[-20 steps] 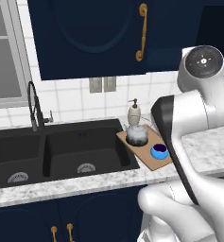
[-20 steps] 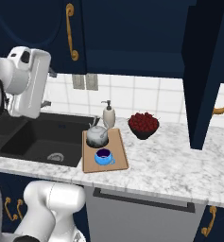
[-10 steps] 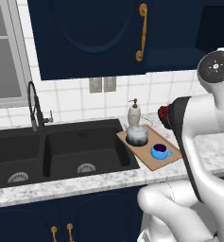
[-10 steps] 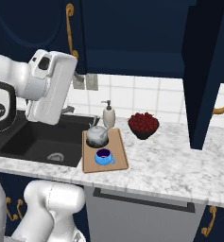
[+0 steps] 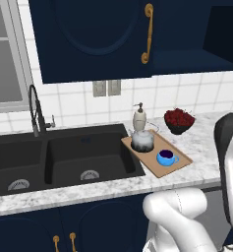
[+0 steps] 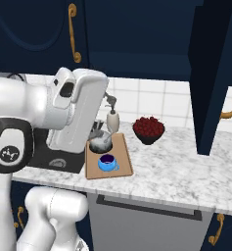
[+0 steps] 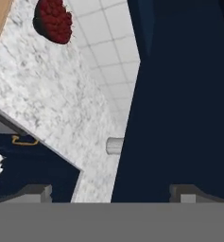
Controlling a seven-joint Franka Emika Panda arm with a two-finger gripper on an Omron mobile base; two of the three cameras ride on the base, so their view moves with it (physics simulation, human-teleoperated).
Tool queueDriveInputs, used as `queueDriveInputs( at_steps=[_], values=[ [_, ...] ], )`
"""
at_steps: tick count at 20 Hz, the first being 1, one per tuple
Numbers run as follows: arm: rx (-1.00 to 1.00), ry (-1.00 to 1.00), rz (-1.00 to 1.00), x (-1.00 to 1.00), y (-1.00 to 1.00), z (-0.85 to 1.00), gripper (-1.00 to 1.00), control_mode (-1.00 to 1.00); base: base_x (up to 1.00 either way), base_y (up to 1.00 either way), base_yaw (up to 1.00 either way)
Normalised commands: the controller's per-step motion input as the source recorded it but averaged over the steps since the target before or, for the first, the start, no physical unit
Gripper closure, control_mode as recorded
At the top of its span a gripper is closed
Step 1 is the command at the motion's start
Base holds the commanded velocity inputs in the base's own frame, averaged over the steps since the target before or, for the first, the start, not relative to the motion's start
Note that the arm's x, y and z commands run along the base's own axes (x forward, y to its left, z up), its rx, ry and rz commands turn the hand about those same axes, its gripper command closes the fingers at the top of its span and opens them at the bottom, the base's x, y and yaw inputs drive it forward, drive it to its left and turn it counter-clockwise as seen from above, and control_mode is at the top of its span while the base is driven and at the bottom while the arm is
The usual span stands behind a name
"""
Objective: Pick the kettle from the counter and place it on the tray. Then pick the mug from the cabinet and place it on the tray. Then close the cabinet doors.
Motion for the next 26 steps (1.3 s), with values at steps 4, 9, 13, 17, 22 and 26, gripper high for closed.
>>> queueDriveInputs(
  at_steps=[4, 9, 13, 17, 22, 26],
  values=[
    [0.03, -0.01, -0.04, -0.52, -0.87, 0.09, -1.00, -1.00, 0.00, 0.00, 0.00],
    [0.01, 0.00, -0.19, -0.28, -0.84, 0.04, -1.00, -1.00, 0.00, 0.00, 0.00],
    [0.00, 0.03, -0.39, 0.00, -0.80, 0.00, -1.00, -1.00, 0.00, 0.00, 0.00],
    [0.00, 0.00, -0.27, -0.13, -0.69, 0.00, -1.00, -1.00, 0.00, 0.00, 0.00],
    [-0.01, -0.01, -0.18, -0.29, -0.55, -0.03, -1.00, -1.00, 0.00, 0.00, 0.00],
    [-0.04, 0.00, -0.21, -0.04, -0.49, 0.00, -1.00, -1.00, 0.00, 0.00, 0.00]
  ],
)
